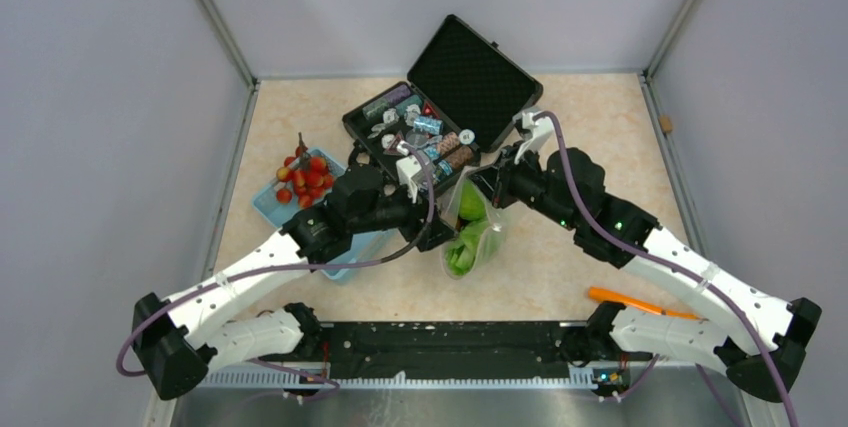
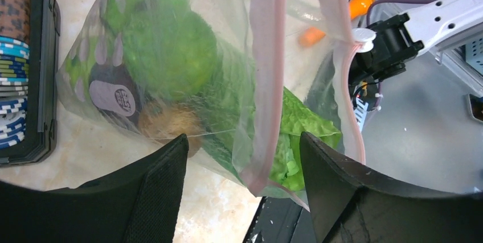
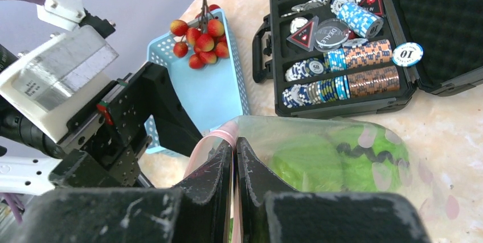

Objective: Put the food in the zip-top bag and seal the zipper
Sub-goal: Adjust the zipper food storage bag at the center of the board.

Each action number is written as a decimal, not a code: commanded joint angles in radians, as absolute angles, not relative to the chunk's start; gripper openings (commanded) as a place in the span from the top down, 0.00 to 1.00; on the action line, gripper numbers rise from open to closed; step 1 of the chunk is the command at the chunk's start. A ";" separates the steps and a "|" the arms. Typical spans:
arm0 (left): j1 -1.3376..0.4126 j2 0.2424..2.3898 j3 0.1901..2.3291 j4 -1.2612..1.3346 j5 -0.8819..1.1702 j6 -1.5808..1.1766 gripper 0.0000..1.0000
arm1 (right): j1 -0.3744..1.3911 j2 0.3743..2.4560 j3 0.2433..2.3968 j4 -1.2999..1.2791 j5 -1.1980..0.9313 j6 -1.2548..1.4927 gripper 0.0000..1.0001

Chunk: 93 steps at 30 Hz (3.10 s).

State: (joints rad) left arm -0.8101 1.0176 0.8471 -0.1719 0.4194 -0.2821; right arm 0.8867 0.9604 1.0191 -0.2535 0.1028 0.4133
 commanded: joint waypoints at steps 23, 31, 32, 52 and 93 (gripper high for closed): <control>-0.842 1.038 0.892 -0.113 0.243 -0.281 0.62 | 0.881 0.987 1.021 -0.168 0.075 0.436 0.94; -0.842 1.036 0.897 -0.097 0.239 -0.251 0.64 | 0.881 0.973 1.005 -0.169 0.062 0.454 0.94; -0.843 1.036 0.896 -0.093 0.239 -0.249 0.70 | 0.881 0.970 1.003 -0.169 0.061 0.456 0.94; -0.841 1.050 1.002 -0.197 0.071 -0.211 1.00 | 0.881 0.929 0.995 -0.279 0.064 0.418 0.57; -0.820 1.120 1.137 -0.351 -0.060 -0.255 1.00 | 0.886 0.579 0.562 -0.014 -0.334 -0.281 0.40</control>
State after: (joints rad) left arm -0.8246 1.1225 1.0916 -0.3824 -0.0650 -0.2359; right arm 0.8871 0.5846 0.5930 -0.1555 -0.2657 -0.1837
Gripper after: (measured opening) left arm 0.002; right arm 0.597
